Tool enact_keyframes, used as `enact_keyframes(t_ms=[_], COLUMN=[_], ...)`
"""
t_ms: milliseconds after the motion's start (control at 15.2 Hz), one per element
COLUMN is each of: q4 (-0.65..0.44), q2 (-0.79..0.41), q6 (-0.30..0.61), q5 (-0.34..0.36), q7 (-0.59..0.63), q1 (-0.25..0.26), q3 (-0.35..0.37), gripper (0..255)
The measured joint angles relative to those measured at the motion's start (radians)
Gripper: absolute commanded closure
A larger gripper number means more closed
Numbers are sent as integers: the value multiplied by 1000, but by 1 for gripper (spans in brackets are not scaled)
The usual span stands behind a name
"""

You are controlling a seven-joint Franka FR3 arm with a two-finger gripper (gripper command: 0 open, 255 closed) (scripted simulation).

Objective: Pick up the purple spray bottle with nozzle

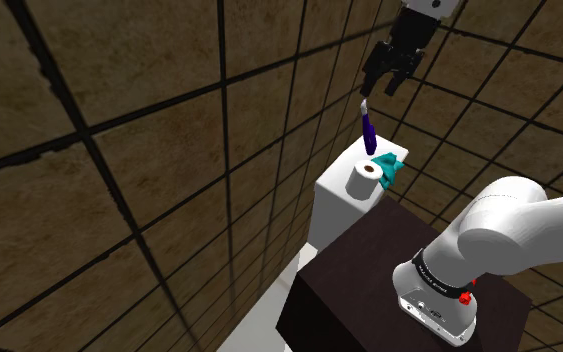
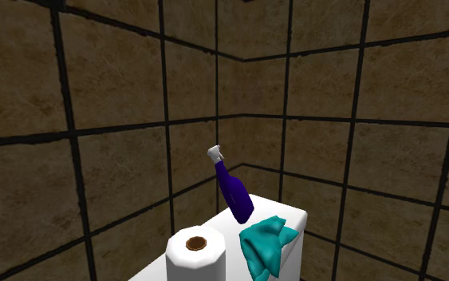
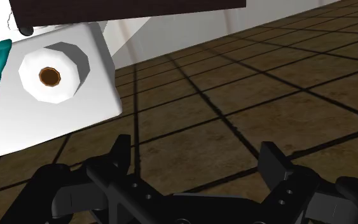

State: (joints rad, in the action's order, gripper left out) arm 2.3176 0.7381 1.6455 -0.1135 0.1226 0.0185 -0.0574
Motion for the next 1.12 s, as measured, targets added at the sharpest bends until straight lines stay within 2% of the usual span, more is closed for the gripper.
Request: enact_keyframes(t_ms=[264,792,1122], q4=[27,105,93], q2=[-15,-102,-213], q6=[53,267,401], q5=[23,90,102], q7=[-44,-205,-312], q1=[-14,-60,-72], q3=[-34,-163,-252], gripper=[0,0,0])
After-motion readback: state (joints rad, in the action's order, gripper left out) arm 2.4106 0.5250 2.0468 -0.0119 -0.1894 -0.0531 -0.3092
